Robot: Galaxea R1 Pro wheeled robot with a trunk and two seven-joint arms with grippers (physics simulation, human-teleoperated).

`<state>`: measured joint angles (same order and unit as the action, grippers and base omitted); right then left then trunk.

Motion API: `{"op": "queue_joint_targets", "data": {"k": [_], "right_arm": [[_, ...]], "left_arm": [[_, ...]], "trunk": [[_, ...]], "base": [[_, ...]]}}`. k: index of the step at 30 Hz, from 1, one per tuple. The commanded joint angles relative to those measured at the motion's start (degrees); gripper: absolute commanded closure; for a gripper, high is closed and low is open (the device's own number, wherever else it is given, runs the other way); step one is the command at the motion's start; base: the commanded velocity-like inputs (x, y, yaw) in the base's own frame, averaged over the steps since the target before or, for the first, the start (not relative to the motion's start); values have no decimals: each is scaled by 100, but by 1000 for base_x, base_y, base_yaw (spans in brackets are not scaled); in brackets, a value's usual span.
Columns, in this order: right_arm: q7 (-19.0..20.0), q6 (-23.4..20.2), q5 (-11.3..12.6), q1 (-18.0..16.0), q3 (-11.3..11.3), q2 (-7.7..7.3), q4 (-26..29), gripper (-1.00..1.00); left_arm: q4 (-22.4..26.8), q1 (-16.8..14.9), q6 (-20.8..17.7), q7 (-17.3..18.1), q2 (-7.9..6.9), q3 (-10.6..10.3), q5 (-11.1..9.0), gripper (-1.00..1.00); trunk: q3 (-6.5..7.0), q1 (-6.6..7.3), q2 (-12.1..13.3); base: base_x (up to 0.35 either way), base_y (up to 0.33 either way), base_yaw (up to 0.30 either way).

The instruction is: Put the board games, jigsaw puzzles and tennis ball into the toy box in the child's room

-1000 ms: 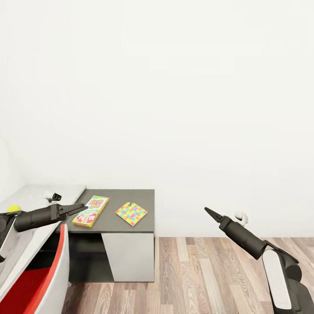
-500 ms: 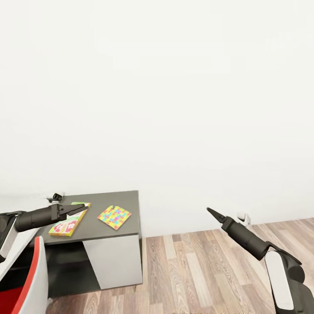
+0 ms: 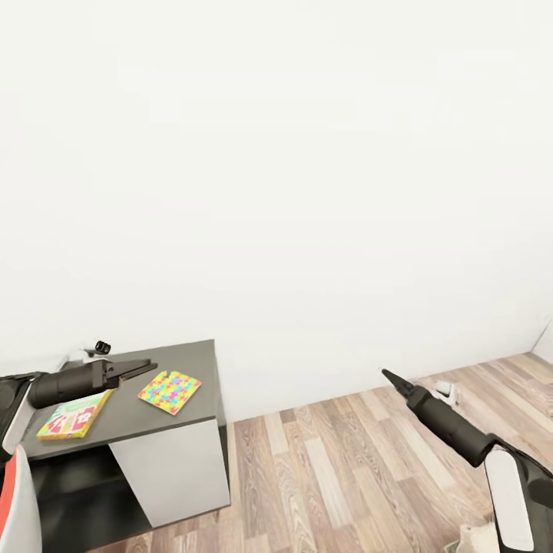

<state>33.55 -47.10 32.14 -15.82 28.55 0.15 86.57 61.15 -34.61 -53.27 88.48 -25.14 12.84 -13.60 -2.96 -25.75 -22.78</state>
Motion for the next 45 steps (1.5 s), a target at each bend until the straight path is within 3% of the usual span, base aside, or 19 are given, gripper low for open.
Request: {"op": "queue_joint_targets", "data": {"k": [1,4,9,20,32,45], "right_arm": [[22,-75,9,-8,144,2,-81,-100],[70,-120,43,-8,514,-10,-474,-100],[281,-133,125,-8,773,-45,-917,-100],[352,-129,134,-8,808,-116,-972,-100],[376,-75,141,-8,783,-30,-958,-100],[366,-80,140,-8,777,-76,-963,-100]], "left_arm": [[2,-2,-58,20,-2,3,-1,-100],[2,-2,-56,20,0,4,2,-100],[2,-3,-53,15,1,0,5,-100],[2,-2,-46,3,2,1,14,-100],[2,-2,-38,-5,1,1,15,-100],[2,-9,-30,-6,1,8,15,-100]], "trunk": [[-15,-4,-13],[-28,-4,-13],[-66,-4,-13],[-168,-4,-13],[-226,-4,-13],[-277,-4,-13]], "base": [[0,0,-276],[0,0,-235],[0,0,-127],[0,0,-42],[0,0,-9],[0,0,-216]]}}
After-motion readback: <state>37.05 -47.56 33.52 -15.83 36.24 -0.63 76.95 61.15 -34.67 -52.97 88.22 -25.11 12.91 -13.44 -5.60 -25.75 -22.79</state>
